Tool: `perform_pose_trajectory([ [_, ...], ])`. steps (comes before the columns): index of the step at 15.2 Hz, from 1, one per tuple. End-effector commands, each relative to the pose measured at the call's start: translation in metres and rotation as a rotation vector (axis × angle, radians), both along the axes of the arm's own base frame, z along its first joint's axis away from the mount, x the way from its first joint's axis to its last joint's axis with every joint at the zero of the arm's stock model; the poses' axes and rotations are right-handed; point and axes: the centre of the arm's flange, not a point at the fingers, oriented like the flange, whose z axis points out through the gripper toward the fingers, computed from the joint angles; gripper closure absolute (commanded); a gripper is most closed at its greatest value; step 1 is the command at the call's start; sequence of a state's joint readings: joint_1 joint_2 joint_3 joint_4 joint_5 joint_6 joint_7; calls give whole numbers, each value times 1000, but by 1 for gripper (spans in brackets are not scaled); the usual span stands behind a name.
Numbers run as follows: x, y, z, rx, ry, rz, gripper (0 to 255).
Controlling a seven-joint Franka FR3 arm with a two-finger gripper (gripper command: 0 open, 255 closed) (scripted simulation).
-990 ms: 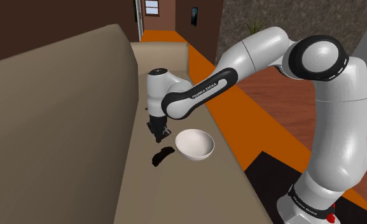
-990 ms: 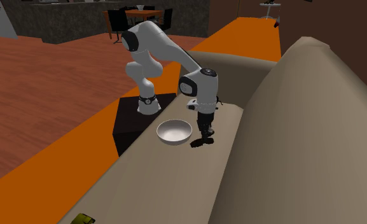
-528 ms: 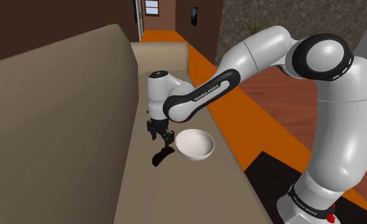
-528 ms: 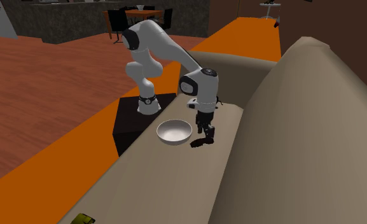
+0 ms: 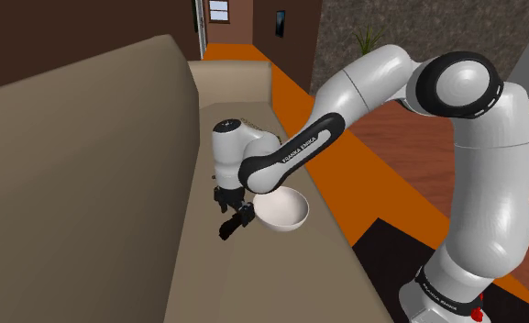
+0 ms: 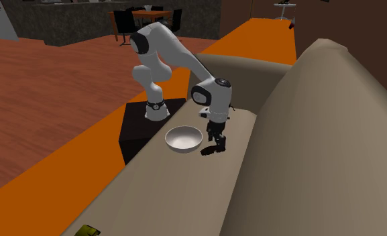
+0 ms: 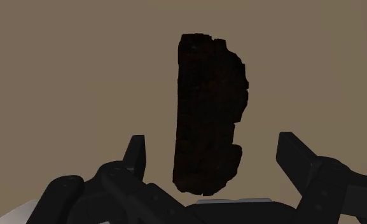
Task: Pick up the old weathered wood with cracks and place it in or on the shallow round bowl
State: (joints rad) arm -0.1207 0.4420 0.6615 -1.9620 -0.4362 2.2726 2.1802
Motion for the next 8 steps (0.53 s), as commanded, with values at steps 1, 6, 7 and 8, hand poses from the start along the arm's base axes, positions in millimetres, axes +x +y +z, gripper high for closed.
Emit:
perform_pose_trajectory([
  [1,0,0,-10,0,0,0,0],
  [6,0,0,-13,0,0,0,0],
  [7,0,0,-13,0,0,0,0],
  [8,0,0,-13,0,0,0,0],
])
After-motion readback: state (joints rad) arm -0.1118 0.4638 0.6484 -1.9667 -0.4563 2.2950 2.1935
